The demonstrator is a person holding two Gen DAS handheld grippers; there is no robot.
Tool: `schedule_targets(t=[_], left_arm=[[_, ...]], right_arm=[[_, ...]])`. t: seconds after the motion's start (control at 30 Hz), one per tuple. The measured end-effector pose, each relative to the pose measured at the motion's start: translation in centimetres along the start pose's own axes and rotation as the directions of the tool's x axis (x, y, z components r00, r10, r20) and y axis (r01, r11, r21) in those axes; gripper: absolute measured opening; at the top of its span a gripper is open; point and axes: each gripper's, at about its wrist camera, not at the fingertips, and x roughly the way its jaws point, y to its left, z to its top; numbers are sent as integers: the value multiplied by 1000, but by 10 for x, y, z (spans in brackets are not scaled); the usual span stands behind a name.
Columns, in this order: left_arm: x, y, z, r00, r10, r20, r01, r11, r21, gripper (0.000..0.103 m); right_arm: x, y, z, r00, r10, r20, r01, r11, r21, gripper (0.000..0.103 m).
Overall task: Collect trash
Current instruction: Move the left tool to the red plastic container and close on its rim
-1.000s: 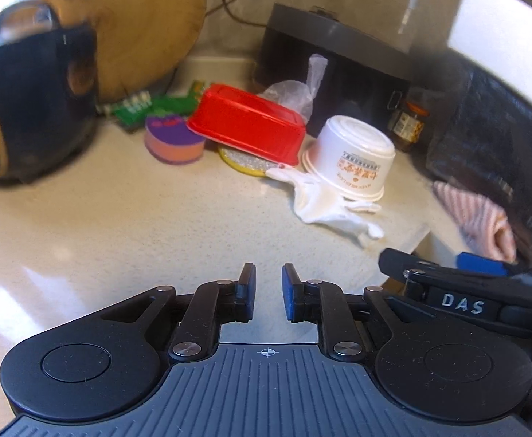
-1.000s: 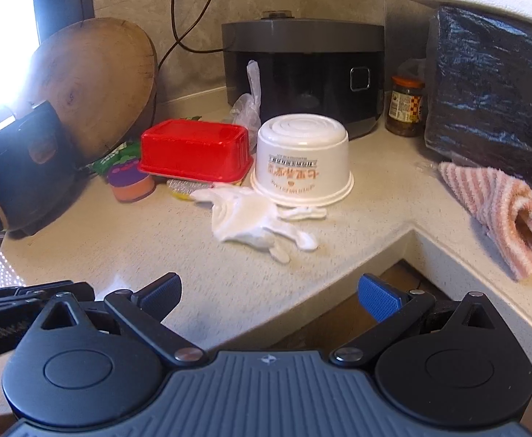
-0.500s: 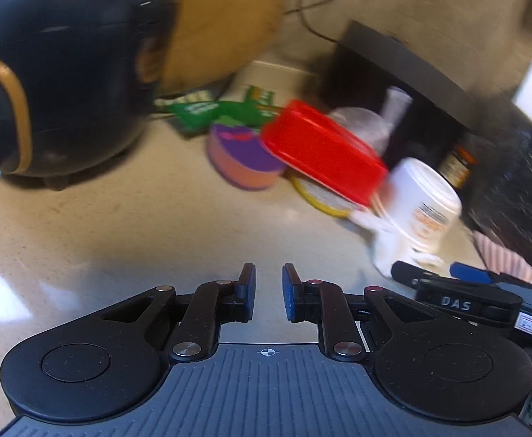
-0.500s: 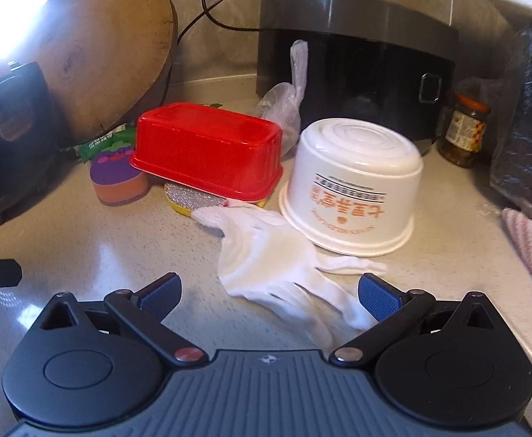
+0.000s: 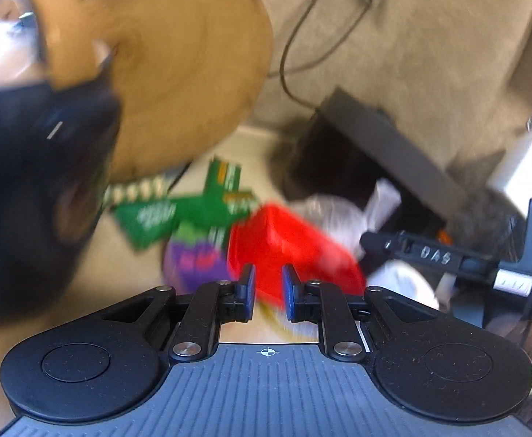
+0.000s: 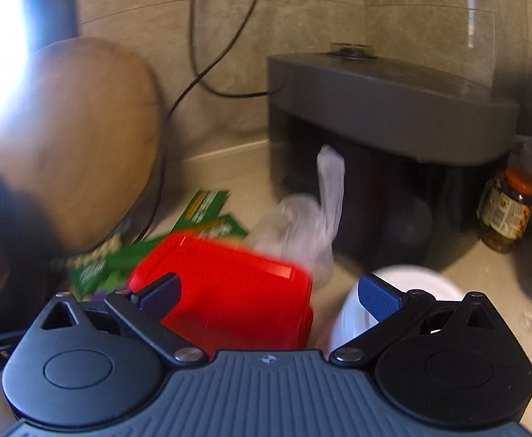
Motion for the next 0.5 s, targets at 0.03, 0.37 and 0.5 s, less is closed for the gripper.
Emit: schedule_targets(t=[0.03, 0.37, 0.5], left_arm=[[6, 0, 7, 1000, -3, 9, 3, 1000, -5, 19], [43, 4, 10, 998, -50, -33, 50, 999, -8, 18], [45, 6, -6, 993, -56, -107, 55, 998, -12, 19]], right_arm=[[9, -1, 7, 1000, -3, -10, 3, 1000, 11, 99], [85, -10, 21, 985, -5, -171, 20, 996, 88, 92], [95, -15, 17, 982, 14, -188, 4, 995, 97, 94]])
